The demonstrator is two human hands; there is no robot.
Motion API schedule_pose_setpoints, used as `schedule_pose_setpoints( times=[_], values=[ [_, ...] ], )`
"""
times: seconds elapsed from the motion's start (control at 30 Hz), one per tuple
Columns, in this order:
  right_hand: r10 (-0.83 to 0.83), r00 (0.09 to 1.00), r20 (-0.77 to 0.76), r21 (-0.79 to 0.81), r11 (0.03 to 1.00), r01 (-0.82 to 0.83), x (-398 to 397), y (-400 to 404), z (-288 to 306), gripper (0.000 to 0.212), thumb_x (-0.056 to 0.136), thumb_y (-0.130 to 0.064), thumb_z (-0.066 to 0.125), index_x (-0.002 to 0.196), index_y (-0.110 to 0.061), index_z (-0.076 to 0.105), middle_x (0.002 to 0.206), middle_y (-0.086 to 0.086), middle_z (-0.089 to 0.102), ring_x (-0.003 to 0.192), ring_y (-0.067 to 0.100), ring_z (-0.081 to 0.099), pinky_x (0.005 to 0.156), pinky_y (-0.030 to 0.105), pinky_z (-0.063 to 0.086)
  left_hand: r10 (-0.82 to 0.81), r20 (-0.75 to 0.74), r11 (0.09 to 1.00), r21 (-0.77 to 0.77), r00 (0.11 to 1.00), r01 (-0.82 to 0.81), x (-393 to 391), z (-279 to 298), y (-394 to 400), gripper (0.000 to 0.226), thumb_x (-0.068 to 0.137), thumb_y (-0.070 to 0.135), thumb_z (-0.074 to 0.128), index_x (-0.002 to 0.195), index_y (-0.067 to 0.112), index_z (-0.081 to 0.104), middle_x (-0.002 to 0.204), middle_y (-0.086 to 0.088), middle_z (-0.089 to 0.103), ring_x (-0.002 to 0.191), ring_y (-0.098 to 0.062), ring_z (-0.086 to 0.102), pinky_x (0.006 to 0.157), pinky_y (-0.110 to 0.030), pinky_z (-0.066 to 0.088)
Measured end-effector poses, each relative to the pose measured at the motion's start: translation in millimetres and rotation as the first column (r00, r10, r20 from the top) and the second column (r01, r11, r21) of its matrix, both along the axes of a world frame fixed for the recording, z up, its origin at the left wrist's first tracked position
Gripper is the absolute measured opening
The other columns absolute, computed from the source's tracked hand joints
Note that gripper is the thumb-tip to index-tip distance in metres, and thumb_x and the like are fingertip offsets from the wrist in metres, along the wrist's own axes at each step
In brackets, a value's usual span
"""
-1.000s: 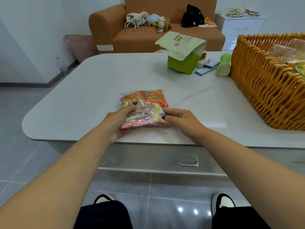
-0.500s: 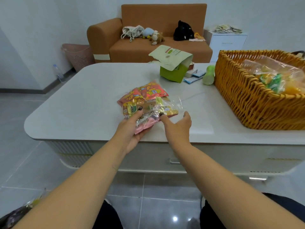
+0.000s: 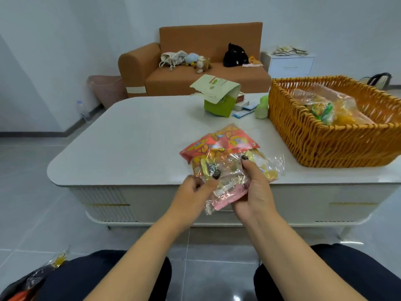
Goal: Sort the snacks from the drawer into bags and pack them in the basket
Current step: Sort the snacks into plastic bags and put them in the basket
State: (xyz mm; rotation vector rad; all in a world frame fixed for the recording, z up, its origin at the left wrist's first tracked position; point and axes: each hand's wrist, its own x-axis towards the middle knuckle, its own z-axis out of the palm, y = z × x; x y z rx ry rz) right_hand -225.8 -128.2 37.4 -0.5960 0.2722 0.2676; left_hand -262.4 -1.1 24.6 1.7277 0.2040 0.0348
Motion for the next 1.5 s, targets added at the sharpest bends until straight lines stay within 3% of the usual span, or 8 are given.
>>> schedule_pose_setpoints(
  times=[0.2,0.3,0.4,0.63,0.87,1.07,1.27,1.5],
  values=[
    [-0.143,0.989,-0.043,-0.105,0.985,0.138,-0.6,-62.9,22.1,0.027,0.082,-0.013,0.067,0.108,-0.01,0.068,0.114,0.013,0.07,0.106,0.032,0.066,0.096,0.051,0.049,0.005,0.072,0.998,0.07,0.997,-0.01,12.7,41.2,-21.8,0.037,0.099,0.024,0.05,0.073,0.018,0.074,0.085,0.002,0.075,0.093,-0.016,0.068,0.085,-0.032,0.053],
    [-0.187,0.982,-0.016,-0.167,0.969,0.182,-0.7,-99.0,32.6,0.036,0.081,-0.013,0.069,0.116,-0.008,0.066,0.111,0.012,0.071,0.102,0.03,0.068,0.093,0.049,0.052,0.045,0.069,0.999,0.027,0.997,-0.047,36.3,62.4,-40.0,0.008,0.095,0.021,0.059,0.095,0.013,0.06,0.097,-0.005,0.07,0.093,-0.022,0.07,0.077,-0.034,0.055],
    [-0.183,0.983,0.015,-0.227,0.957,0.181,0.5,-133.8,47.3,0.031,0.08,-0.012,0.069,0.111,-0.007,0.066,0.106,0.012,0.072,0.097,0.031,0.069,0.091,0.05,0.053,-0.031,-0.082,0.988,-0.154,0.996,0.018,58.8,78.8,-68.3,0.04,0.093,0.035,0.062,0.125,0.016,0.047,0.116,-0.004,0.059,0.093,-0.025,0.069,0.077,-0.04,0.059],
    [-0.155,0.983,0.101,-0.509,0.841,0.185,26.6,-217.7,95.1,0.014,0.078,-0.012,0.072,0.09,-0.005,0.07,0.078,0.01,0.071,0.062,0.023,0.068,0.065,0.036,0.059,-0.198,-0.097,0.943,-0.292,0.975,0.162,86.3,88.6,-149.7,0.026,0.095,0.024,0.061,0.116,0.009,0.065,0.098,-0.011,0.068,0.078,-0.021,0.065,0.071,-0.033,0.058],
    [-0.251,0.936,0.247,-0.573,0.741,0.35,69.6,-298.7,133.3,0.003,0.08,-0.008,0.07,0.081,-0.006,0.067,0.068,0.004,0.068,0.052,0.015,0.063,0.051,0.023,0.051,-0.302,0.294,0.813,0.576,0.907,0.084,144.9,111.9,-214.7,0.052,0.093,0.02,0.06,0.141,0.018,0.04,0.144,-0.001,0.038,0.13,-0.012,0.037,0.101,-0.023,0.032],
    [-0.408,0.854,0.322,-0.488,0.702,0.519,109.5,-345.0,154.0,0.023,0.071,-0.01,0.074,0.093,-0.008,0.068,0.082,0.008,0.072,0.07,0.021,0.07,0.069,0.039,0.06,-0.58,0.062,0.42,0.877,0.812,0.234,195.0,104.1,-255.4,0.081,0.098,0.046,0.047,0.157,0.016,-0.001,0.165,-0.002,-0.002,0.151,-0.019,-0.005,0.123,-0.045,0.003],
    [-0.457,0.672,0.583,-0.581,0.344,0.738,149.3,-363.7,173.9,0.02,0.075,-0.007,0.075,0.076,-0.022,0.062,0.079,-0.006,0.066,0.068,0.006,0.064,0.069,0.028,0.056,-0.517,-0.08,0.131,0.976,0.852,0.171,203.4,72.3,-267.6,0.077,0.1,0.058,0.024,0.156,0.013,-0.003,0.163,-0.007,-0.013,0.15,-0.023,-0.012,0.118,-0.048,-0.008],
    [0.023,0.91,0.413,-0.878,-0.254,0.405,213.7,-353.8,164.3,0.012,0.08,-0.022,0.069,0.079,-0.013,0.061,0.078,0.007,0.064,0.075,0.024,0.062,0.067,0.035,0.055,-0.528,-0.071,0.145,0.974,0.846,0.172,206.4,70.0,-265.0,0.078,0.099,0.06,0.023,0.157,0.014,-0.002,0.164,-0.006,-0.013,0.15,-0.023,-0.012,0.118,-0.048,-0.009]
  ],
)
